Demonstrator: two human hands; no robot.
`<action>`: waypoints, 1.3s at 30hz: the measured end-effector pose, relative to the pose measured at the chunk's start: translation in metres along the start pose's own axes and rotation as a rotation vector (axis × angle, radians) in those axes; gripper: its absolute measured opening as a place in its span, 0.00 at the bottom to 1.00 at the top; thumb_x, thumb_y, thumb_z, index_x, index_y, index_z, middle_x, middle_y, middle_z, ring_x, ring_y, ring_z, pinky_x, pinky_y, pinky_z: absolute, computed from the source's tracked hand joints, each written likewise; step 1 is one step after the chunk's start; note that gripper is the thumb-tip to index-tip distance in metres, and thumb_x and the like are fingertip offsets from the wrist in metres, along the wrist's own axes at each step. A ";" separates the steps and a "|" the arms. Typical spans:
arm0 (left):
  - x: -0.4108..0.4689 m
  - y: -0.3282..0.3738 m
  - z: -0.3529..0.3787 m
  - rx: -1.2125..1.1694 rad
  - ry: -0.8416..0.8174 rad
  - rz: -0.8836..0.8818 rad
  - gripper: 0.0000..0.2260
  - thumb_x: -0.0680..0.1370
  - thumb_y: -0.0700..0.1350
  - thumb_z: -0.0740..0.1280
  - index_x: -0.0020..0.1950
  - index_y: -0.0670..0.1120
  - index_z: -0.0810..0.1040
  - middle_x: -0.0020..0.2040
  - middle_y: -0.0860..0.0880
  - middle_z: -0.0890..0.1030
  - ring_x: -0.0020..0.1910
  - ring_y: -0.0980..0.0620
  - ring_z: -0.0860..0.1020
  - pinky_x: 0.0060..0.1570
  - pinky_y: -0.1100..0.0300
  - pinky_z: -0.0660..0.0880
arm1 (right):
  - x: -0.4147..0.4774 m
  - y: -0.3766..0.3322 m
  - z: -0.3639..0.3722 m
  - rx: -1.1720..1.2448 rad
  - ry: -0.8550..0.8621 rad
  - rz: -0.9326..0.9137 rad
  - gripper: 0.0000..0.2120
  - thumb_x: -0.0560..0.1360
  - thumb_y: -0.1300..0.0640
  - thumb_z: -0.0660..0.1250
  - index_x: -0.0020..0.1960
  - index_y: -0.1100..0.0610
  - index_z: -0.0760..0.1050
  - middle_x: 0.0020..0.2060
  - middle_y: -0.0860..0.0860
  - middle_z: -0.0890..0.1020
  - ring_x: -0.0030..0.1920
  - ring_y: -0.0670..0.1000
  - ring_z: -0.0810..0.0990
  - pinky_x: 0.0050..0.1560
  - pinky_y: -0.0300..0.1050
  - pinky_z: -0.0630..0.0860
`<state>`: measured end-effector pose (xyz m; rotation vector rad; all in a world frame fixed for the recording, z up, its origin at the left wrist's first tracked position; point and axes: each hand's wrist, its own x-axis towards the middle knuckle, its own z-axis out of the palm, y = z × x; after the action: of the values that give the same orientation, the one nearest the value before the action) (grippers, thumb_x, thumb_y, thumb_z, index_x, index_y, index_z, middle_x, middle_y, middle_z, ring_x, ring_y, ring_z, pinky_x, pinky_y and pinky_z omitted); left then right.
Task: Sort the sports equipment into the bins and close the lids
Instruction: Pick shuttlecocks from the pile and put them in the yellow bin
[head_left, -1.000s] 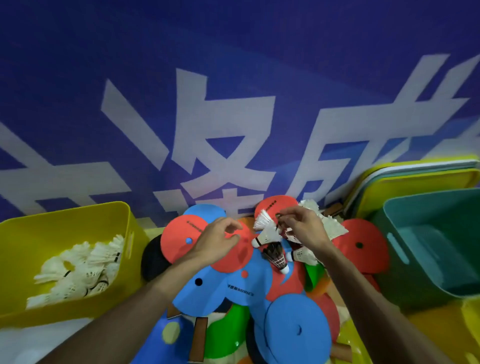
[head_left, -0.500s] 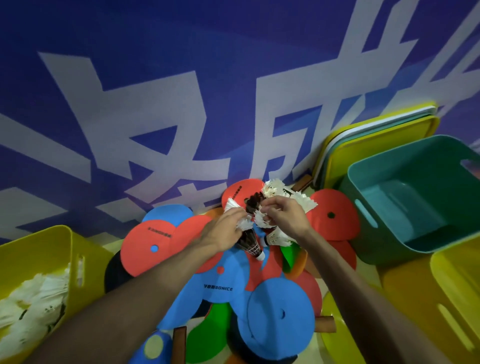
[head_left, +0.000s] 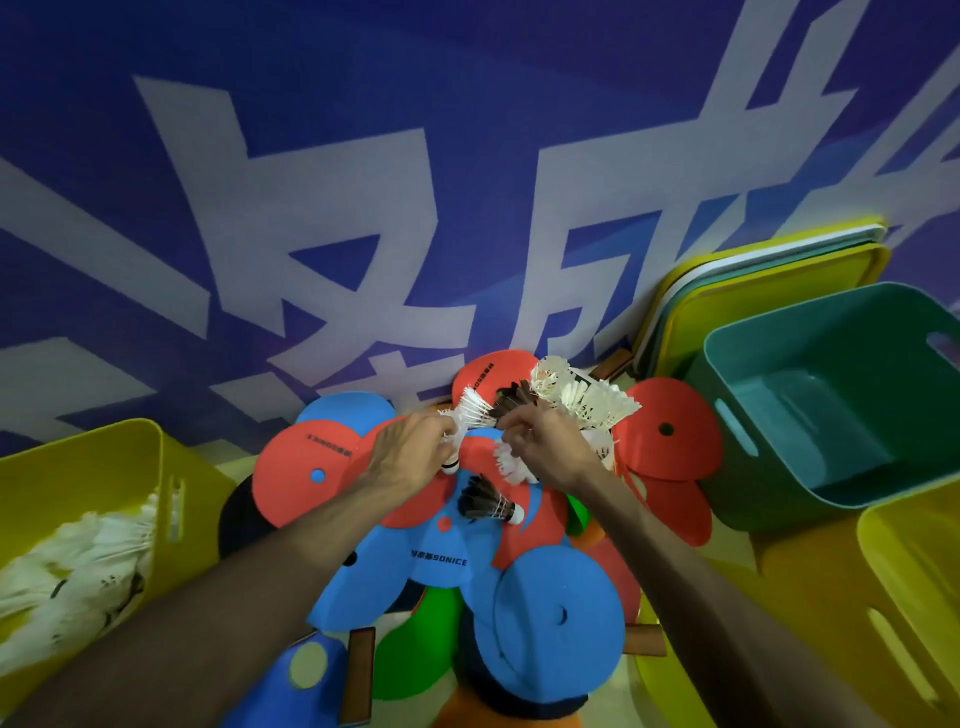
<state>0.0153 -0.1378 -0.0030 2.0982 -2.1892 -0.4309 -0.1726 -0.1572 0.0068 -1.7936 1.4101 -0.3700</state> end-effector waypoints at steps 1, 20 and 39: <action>-0.005 -0.004 -0.003 -0.008 0.007 -0.019 0.03 0.75 0.45 0.64 0.45 0.49 0.77 0.48 0.48 0.80 0.50 0.43 0.78 0.41 0.57 0.67 | 0.000 -0.003 0.004 -0.051 -0.022 -0.017 0.11 0.78 0.61 0.60 0.56 0.56 0.79 0.50 0.54 0.83 0.48 0.53 0.81 0.46 0.39 0.74; -0.088 -0.035 0.008 -0.367 0.129 -0.120 0.05 0.73 0.47 0.70 0.44 0.46 0.81 0.41 0.49 0.82 0.42 0.45 0.78 0.42 0.51 0.75 | -0.050 0.003 0.067 -0.746 -0.705 -0.032 0.38 0.66 0.40 0.74 0.69 0.53 0.66 0.65 0.55 0.67 0.66 0.56 0.65 0.64 0.55 0.70; -0.152 0.013 0.022 -0.352 0.036 -0.119 0.04 0.75 0.49 0.68 0.43 0.49 0.80 0.42 0.49 0.82 0.42 0.46 0.79 0.38 0.55 0.73 | -0.104 0.034 0.045 -0.327 -0.092 0.047 0.15 0.74 0.64 0.60 0.56 0.59 0.80 0.50 0.59 0.83 0.50 0.59 0.81 0.48 0.48 0.78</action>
<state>0.0062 0.0158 -0.0001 2.0265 -1.8144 -0.7227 -0.2000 -0.0458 -0.0215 -2.0041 1.5102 -0.0306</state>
